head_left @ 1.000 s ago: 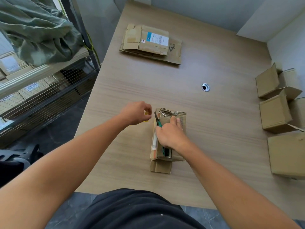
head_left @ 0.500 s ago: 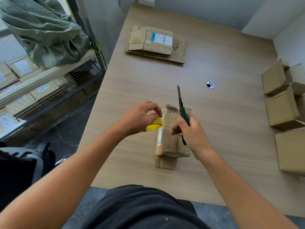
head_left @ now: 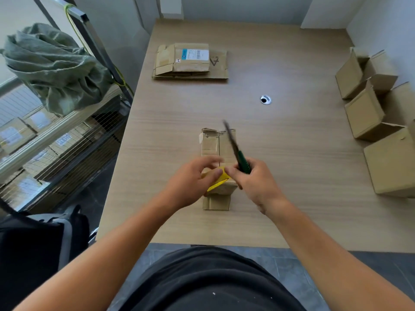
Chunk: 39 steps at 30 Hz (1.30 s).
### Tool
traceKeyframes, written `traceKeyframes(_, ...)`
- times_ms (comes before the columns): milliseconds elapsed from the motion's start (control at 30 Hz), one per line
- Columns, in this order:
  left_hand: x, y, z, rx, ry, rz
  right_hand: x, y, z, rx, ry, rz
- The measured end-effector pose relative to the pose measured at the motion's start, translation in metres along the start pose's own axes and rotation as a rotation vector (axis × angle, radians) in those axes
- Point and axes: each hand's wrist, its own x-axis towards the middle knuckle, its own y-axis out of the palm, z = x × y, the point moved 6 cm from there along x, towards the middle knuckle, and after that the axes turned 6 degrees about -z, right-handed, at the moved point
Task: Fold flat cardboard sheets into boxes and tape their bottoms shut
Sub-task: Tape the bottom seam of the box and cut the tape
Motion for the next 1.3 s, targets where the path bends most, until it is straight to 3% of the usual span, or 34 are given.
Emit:
traceKeyframes(67,-0.017,0.006,-0.006,-0.189,-0.081,0.012,-0.009,-0.005,-0.008,0.350,0.211,0.071)
traceKeyframes(133,-0.033,0.005,-0.012,-0.328,-0.088,0.042,-0.016,-0.019,-0.013,0.562,0.303,0.098)
traceKeyframes(233,-0.053,-0.012,-0.008,-0.057,-0.080,0.132,-0.019,-0.055,-0.025,0.652,0.297,0.017)
traceKeyframes(367,-0.051,-0.032,-0.003,0.381,-0.160,0.353,-0.021,-0.078,-0.043,0.394,0.161,0.008)
traceKeyframes(500,-0.008,-0.041,-0.002,0.480,-0.193,0.340,-0.011,-0.064,-0.069,0.483,0.321,-0.057)
traceKeyframes(700,0.032,-0.029,0.049,0.576,-0.226,0.311,0.018,-0.036,-0.110,0.286,0.390,-0.176)
traceKeyframes(1033,0.039,0.006,0.113,0.227,-0.239,0.208,0.025,-0.007,-0.130,0.059,0.566,-0.234)
traceKeyframes(1133,0.038,0.010,0.123,0.134,-0.231,0.176,0.022,-0.012,-0.123,-0.134,0.609,-0.244)
traceKeyframes(1200,0.041,0.012,0.128,0.109,-0.216,0.182,0.019,-0.021,-0.106,-0.331,0.529,-0.300)
traceKeyframes(1300,0.046,0.014,0.129,0.126,-0.182,0.209,0.011,-0.009,-0.064,-0.474,0.246,-0.362)
